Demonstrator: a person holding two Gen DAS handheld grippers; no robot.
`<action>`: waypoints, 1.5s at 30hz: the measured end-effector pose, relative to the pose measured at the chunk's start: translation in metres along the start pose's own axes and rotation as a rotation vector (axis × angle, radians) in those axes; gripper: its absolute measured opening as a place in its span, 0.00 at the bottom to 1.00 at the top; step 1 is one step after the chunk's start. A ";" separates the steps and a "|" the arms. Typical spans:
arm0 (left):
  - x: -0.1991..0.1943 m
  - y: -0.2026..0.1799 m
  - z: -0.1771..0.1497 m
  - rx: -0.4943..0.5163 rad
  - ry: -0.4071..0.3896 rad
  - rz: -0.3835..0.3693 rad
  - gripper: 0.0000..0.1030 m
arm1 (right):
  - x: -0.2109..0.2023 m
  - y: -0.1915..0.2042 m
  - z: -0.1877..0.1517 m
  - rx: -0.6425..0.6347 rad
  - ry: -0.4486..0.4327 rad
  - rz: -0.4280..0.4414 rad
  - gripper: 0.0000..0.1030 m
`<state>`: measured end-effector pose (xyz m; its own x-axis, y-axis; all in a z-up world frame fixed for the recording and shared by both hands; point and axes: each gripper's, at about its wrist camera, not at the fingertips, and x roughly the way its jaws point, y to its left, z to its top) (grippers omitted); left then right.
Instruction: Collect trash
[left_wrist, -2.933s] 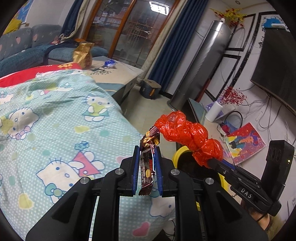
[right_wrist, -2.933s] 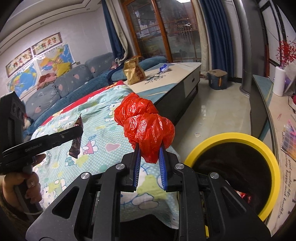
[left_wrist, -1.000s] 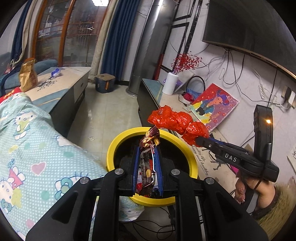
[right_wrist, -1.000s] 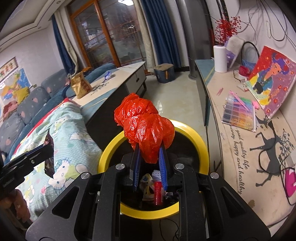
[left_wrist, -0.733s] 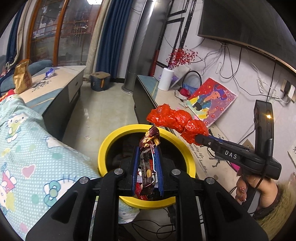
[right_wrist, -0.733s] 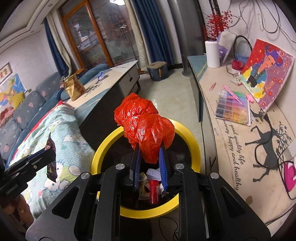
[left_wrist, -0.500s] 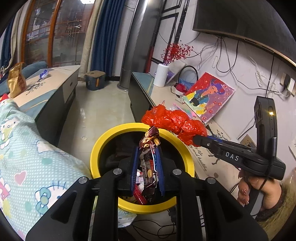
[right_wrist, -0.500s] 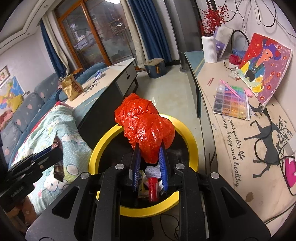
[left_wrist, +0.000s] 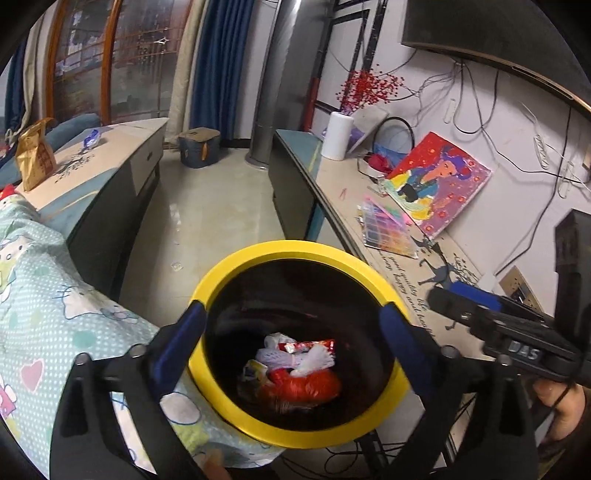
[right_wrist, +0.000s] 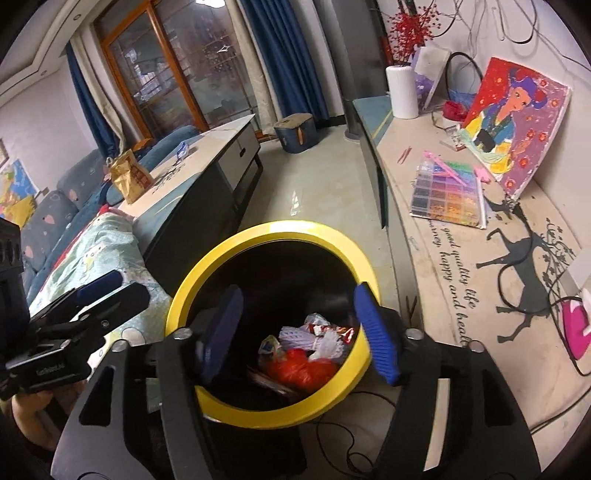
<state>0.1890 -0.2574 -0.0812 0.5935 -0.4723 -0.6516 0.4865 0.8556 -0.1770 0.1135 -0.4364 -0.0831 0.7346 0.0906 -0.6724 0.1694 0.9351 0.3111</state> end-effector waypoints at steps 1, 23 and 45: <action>-0.002 0.003 0.000 -0.009 -0.002 0.011 0.94 | -0.003 -0.001 0.000 0.002 -0.009 -0.009 0.65; -0.094 0.040 -0.016 -0.098 -0.123 0.200 0.94 | -0.041 0.033 -0.001 -0.052 -0.142 -0.037 0.90; -0.195 0.078 -0.071 -0.148 -0.282 0.379 0.94 | -0.074 0.135 -0.045 -0.267 -0.290 0.151 0.90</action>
<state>0.0655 -0.0835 -0.0197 0.8712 -0.1431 -0.4695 0.1181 0.9896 -0.0825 0.0524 -0.3017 -0.0209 0.8991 0.1687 -0.4040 -0.1023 0.9782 0.1807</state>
